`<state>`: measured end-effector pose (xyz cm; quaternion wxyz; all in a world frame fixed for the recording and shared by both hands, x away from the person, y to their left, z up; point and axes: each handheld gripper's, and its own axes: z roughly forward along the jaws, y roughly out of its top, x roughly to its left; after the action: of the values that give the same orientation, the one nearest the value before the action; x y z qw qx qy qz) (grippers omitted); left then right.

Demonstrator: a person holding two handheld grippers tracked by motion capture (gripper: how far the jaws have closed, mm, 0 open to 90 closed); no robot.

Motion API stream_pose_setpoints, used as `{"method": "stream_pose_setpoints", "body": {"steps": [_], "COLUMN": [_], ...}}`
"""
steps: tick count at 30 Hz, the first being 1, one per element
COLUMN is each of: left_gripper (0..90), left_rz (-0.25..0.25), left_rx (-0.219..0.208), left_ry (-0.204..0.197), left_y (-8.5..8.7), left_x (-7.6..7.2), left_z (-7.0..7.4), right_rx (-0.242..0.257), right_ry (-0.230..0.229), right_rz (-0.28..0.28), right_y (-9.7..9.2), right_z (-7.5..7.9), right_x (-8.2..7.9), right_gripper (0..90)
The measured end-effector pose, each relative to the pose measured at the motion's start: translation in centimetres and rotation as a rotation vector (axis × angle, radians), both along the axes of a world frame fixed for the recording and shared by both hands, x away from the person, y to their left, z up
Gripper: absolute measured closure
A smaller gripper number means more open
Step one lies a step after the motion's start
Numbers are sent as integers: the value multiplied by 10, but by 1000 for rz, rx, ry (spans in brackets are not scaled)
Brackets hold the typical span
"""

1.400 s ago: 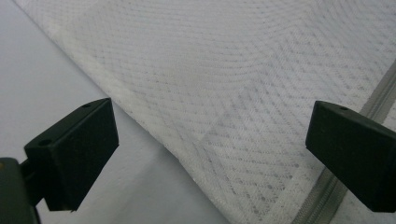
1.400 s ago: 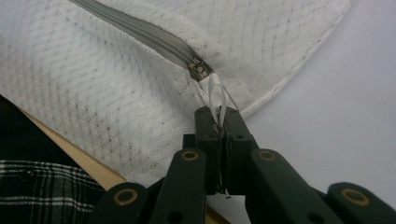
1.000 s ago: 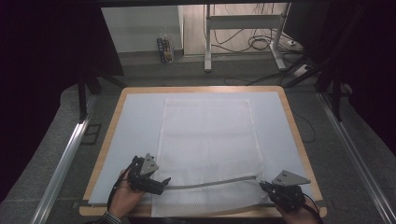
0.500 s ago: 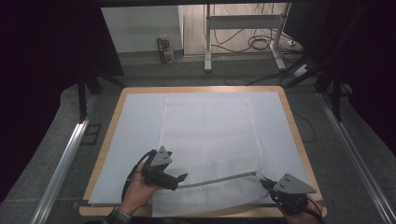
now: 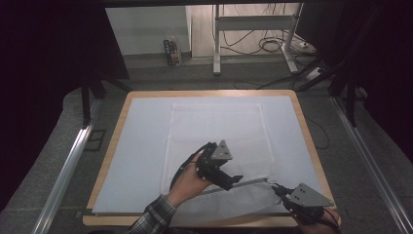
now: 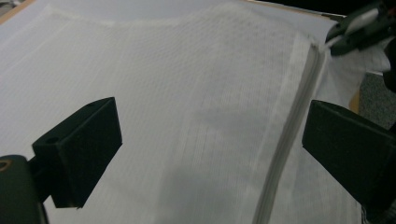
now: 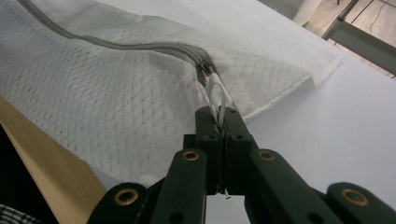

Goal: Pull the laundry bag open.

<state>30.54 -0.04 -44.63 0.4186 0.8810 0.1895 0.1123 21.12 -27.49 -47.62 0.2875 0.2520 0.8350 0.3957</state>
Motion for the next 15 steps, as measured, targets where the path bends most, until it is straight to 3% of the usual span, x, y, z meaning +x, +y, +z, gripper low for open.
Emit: {"method": "stream_pose_setpoints", "body": {"steps": [6, 11, 15], "left_gripper": [45, 47, 47], "left_rz": [-36, -70, -111], "left_rx": [-8, -7, -17], "left_ry": [5, 14, 22], "left_y": [-44, -64, -70], "left_x": [14, 18, 16], "left_z": [-3, -6, -6], "right_rx": [-6, -8, 8], "right_ry": [-14, -1, 20], "right_rz": [8, 6, 2], "right_y": [-1, -2, -4], "right_z": [0, -1, -1], "right_x": [0, 2, 4], "right_gripper": [869, 869, 869]}}
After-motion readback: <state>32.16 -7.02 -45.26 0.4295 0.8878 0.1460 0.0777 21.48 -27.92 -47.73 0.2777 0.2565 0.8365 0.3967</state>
